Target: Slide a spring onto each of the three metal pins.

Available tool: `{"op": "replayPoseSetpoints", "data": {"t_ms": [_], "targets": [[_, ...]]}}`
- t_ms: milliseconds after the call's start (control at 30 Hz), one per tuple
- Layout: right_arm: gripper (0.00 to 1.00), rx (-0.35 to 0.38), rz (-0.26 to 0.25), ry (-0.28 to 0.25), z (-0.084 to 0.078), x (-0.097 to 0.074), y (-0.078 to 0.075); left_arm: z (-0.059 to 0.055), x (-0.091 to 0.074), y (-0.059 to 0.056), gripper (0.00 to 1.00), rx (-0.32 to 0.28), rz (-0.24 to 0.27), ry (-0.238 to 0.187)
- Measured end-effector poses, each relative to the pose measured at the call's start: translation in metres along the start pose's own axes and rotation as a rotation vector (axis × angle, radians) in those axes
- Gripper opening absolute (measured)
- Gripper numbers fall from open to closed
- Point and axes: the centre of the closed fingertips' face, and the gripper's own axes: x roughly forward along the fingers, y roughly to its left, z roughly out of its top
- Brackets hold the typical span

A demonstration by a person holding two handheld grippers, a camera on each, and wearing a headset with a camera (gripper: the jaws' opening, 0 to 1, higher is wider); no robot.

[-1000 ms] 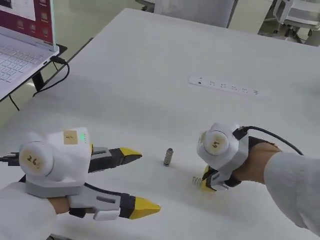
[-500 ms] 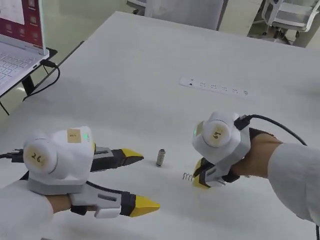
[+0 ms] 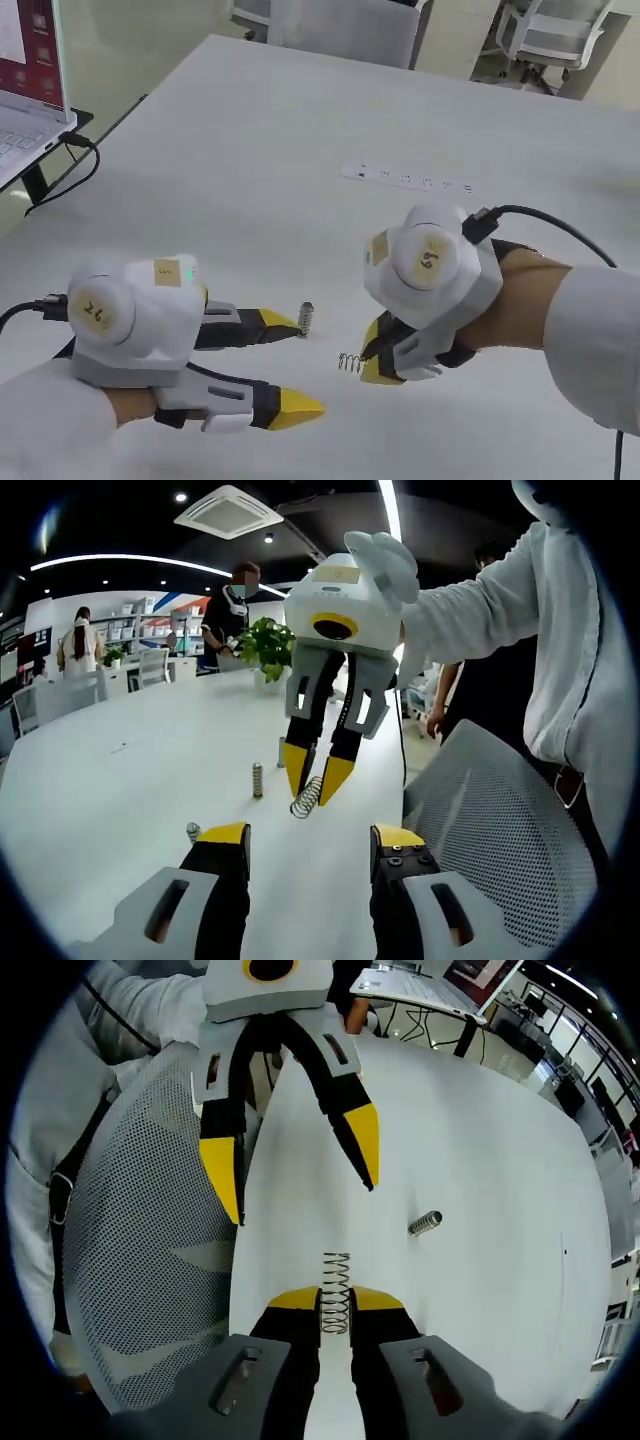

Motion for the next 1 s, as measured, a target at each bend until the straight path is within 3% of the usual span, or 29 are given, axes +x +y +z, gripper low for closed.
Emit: {"op": "replayPoseSetpoints", "data": {"t_ms": [367,667,1000], "targets": [[0.08,-0.052,0.026,0.017,0.011,-0.010,0.018,0.006,0.011,-0.015,0.26,0.054,-0.056,0.013],[0.08,-0.078,0.055,0.034,0.016,-0.008,0.027,0.006,0.023,-0.028,0.16,0.092,-0.102,0.045],[0.08,-0.089,0.086,0.058,0.014,-0.007,0.032,0.001,0.022,-0.027,0.04,0.138,-0.096,0.084]]}}
